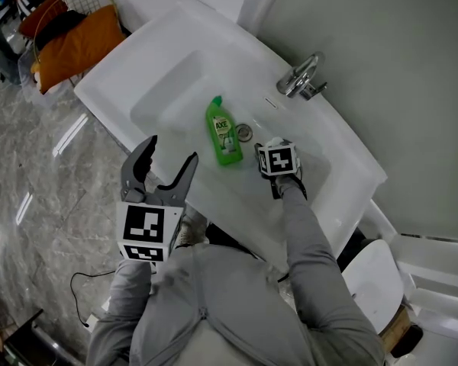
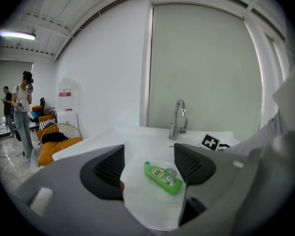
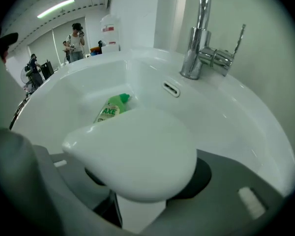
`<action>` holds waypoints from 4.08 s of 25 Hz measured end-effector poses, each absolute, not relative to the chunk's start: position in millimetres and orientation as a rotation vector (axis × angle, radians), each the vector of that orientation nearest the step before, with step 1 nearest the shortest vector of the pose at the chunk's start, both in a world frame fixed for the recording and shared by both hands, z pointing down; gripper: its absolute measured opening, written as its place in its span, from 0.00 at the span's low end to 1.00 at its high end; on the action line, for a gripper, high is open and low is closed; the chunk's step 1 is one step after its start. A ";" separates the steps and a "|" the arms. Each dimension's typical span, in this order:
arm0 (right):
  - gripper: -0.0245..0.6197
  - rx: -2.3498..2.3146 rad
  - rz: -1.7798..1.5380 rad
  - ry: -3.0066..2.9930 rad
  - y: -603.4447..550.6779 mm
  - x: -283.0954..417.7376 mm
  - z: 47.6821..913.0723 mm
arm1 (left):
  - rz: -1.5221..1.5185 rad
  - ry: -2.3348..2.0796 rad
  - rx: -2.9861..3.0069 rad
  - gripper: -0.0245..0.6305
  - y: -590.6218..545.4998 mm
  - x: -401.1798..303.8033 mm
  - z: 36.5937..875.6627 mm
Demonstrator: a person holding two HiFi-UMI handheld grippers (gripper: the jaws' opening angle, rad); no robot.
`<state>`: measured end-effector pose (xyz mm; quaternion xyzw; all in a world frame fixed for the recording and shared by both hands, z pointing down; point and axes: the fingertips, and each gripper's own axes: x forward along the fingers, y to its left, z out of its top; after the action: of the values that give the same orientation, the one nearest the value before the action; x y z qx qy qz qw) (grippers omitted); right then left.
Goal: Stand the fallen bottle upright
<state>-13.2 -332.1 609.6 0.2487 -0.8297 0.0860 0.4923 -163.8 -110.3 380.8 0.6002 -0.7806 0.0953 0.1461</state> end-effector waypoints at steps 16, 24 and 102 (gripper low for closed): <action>0.42 0.860 0.231 -2.130 -337.2 65.5 531.4 | 0.313 -2.123 1.945 0.58 -122.1 -112.8 371.3; 0.42 1.131 0.226 -2.146 -346.8 163.4 467.4 | 0.282 -2.005 2.132 0.58 -150.8 -69.2 365.5; 0.44 1.399 0.633 -2.138 -224.8 270.8 480.2 | 0.296 -1.887 2.192 0.58 -165.8 -44.8 385.1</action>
<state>270.8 -224.8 480.2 0.5144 -0.7860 0.2328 0.2518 -44.8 -165.8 385.1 0.7488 -0.6446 0.1011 0.1166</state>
